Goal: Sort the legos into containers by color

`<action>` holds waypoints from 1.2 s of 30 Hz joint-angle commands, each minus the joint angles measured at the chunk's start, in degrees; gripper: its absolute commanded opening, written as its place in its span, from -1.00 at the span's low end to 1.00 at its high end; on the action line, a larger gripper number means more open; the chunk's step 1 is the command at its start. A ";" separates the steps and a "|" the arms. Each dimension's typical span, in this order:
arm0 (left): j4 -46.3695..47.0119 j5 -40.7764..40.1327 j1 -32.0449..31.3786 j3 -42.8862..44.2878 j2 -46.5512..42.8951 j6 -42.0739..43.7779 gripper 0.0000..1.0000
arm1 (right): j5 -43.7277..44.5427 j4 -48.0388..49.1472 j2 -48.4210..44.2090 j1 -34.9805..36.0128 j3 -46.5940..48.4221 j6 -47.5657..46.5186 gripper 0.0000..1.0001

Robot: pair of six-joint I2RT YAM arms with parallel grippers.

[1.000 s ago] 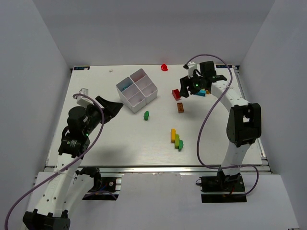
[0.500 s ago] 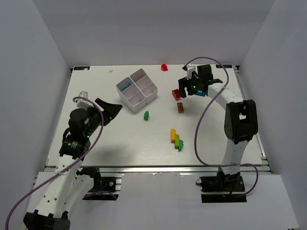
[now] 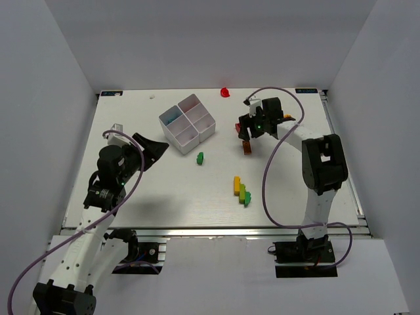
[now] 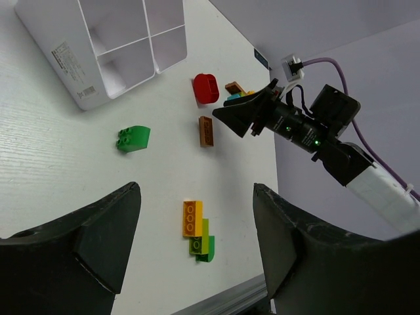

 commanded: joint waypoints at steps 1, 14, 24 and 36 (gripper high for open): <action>0.22 -0.92 0.43 -0.02 -1.28 0.14 0.57 | 1.86 4.72 0.87 0.62 -0.25 -0.50 0.43; -0.93 -1.45 0.43 0.16 -1.37 0.31 0.57 | 6.62 7.44 4.56 1.24 1.77 -0.06 0.28; -0.40 -1.45 0.43 0.33 -0.40 0.40 0.57 | 7.49 8.68 5.53 1.59 3.52 1.95 0.26; -0.05 -1.18 0.43 0.07 0.04 0.49 0.57 | 7.67 7.19 7.20 1.94 6.25 1.78 0.09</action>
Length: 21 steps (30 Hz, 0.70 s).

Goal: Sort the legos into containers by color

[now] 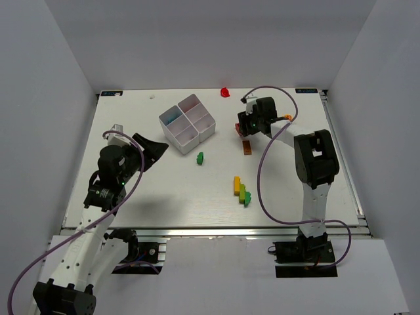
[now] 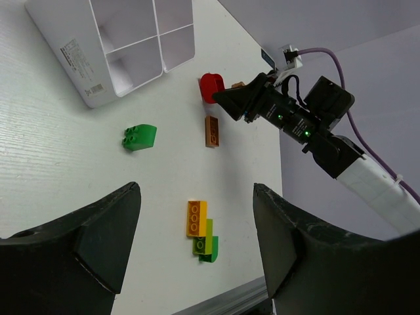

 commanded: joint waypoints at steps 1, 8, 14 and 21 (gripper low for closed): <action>0.89 -0.44 0.43 0.07 -0.03 0.46 0.57 | 0.08 0.96 0.97 0.41 2.43 -0.01 0.08; 1.33 0.09 0.43 0.33 0.94 0.64 0.57 | -0.18 -1.75 2.38 0.59 4.71 0.25 0.08; 1.68 0.26 0.34 0.51 0.94 0.38 0.57 | -0.09 -2.64 3.26 0.68 6.11 0.43 -0.02; 3.43 1.23 0.43 0.51 1.46 -0.32 0.57 | -1.14 -2.21 2.39 0.59 5.77 0.17 -0.33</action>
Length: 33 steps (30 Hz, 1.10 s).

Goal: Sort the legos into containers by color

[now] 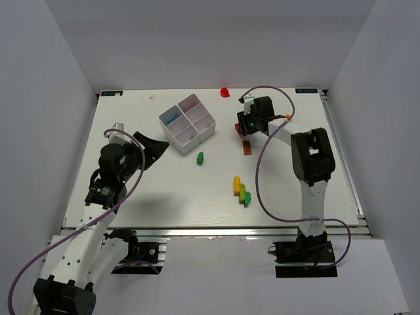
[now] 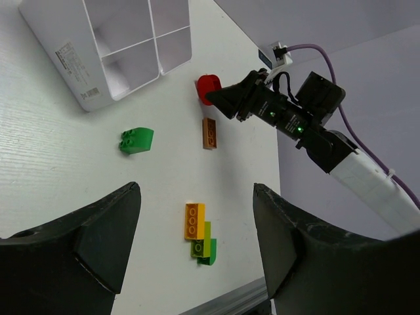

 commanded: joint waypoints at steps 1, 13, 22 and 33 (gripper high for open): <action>2.37 1.93 0.34 0.51 0.44 -0.39 0.57 | -1.21 0.83 -1.20 0.09 1.74 0.06 -0.38; 14.41 12.83 -1.41 4.98 11.23 -7.51 0.58 | -48.68 0.93 -22.82 -3.17 -4.49 4.63 -0.90; 27.15 16.96 -6.68 9.56 18.28 -16.91 0.61 | -58.01 2.79 -33.99 1.49 -12.50 3.96 -1.00; 26.45 18.81 -9.94 9.92 21.09 -18.67 0.65 | -55.09 -6.72 -34.25 5.53 -8.45 -4.60 -1.00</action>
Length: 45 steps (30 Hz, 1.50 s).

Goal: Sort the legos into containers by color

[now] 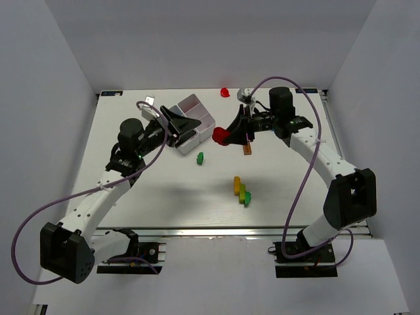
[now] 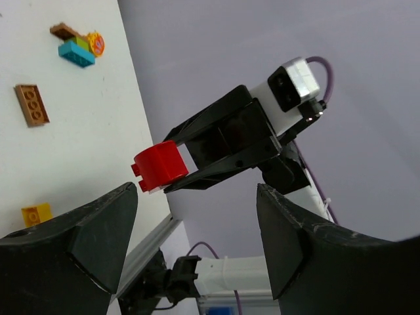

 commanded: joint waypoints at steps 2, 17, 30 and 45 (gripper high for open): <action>-0.63 2.11 -1.96 -0.32 1.29 -0.51 0.65 | -1.47 -2.09 -0.77 2.89 3.72 -2.63 -1.00; -6.60 2.55 -4.07 1.53 4.63 1.95 0.61 | 0.72 -0.95 -0.86 6.15 3.72 -2.46 -1.00; -6.61 1.85 -5.66 2.41 6.04 2.39 0.48 | 1.51 -5.26 1.87 7.55 7.06 -5.09 -1.00; -4.94 3.43 -5.83 1.00 6.39 1.69 0.17 | 1.95 -7.98 3.72 7.91 9.08 -6.76 -1.00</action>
